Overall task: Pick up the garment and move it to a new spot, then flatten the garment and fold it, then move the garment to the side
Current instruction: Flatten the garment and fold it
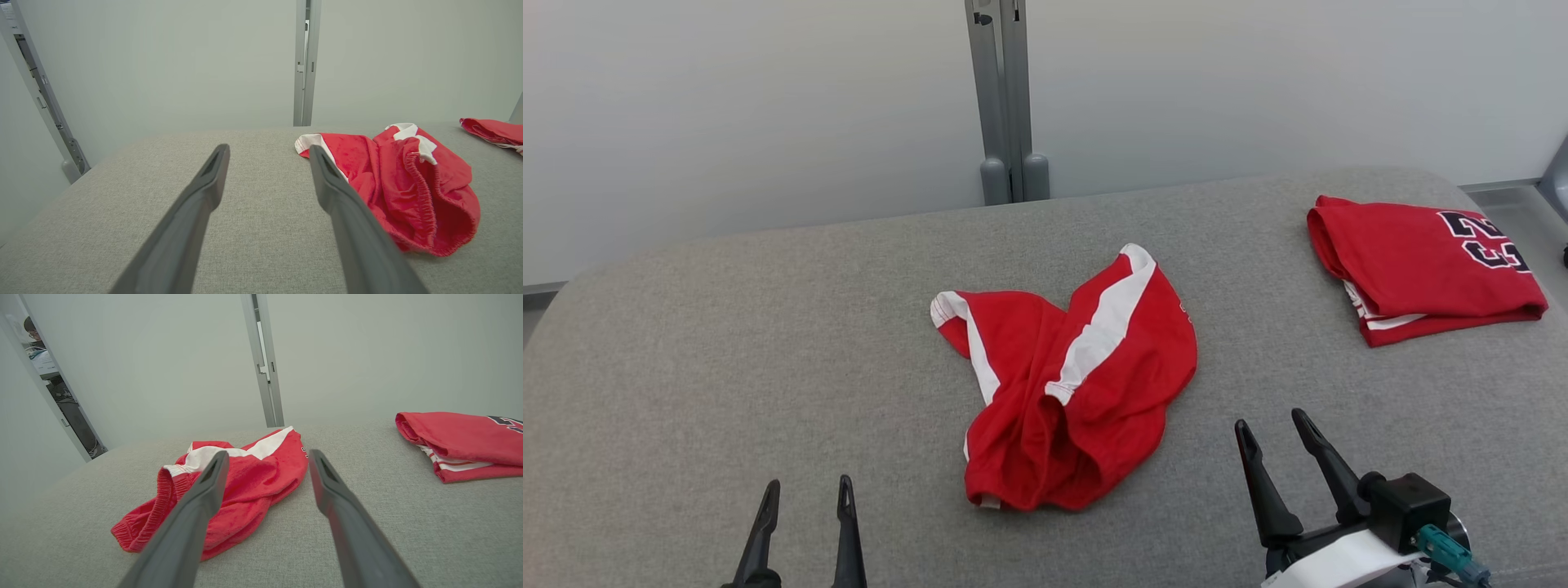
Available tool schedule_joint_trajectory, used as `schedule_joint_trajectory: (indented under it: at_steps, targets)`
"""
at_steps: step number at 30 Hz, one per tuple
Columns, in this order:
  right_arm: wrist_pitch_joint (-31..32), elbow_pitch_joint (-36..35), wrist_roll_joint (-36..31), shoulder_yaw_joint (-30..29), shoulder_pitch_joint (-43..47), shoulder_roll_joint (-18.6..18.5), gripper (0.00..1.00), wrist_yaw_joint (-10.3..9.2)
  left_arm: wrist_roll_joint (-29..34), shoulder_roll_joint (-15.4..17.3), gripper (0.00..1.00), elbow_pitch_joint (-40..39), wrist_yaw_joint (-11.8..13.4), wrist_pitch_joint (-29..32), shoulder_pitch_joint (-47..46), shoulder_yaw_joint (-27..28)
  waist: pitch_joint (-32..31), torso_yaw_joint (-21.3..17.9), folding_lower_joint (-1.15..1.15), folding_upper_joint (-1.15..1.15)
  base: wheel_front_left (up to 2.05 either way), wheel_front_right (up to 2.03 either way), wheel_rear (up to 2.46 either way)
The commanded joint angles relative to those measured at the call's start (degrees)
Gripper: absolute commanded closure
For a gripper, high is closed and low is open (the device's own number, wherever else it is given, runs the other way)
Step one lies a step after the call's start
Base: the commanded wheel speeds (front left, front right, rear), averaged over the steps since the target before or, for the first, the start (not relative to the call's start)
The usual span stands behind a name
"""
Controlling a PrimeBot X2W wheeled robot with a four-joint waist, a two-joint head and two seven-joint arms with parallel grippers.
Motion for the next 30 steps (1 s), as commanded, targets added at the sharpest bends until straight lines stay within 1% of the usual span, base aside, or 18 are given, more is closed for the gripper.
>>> schedule_joint_trajectory:
  at_steps: [1,6,15,30]
  targets:
    - [0.0,0.1,-0.3,-0.1,-0.1,0.2,0.00,-0.07,0.3,0.0,0.00,0.2,-0.3,-0.2,0.8,0.0,-0.1,0.0,0.00,0.00,0.00,0.00,0.00]
    - [0.0,0.2,-0.2,0.0,0.0,0.2,0.00,-0.07,0.2,-0.1,0.00,0.6,-0.4,-0.2,0.6,-0.2,-0.2,0.1,0.00,0.00,0.00,0.00,0.00]
    - [0.0,0.1,-0.1,0.0,0.0,0.1,0.00,-0.08,-0.2,-0.1,0.00,0.4,0.8,-0.2,0.6,-1.2,0.0,0.3,0.00,0.00,0.00,0.00,0.00]
    - [0.0,0.2,0.2,0.3,-0.2,0.1,0.00,-0.08,-0.2,-0.1,0.00,0.8,1.1,-0.2,0.4,-1.9,0.3,0.5,0.00,0.00,0.00,0.00,0.00]
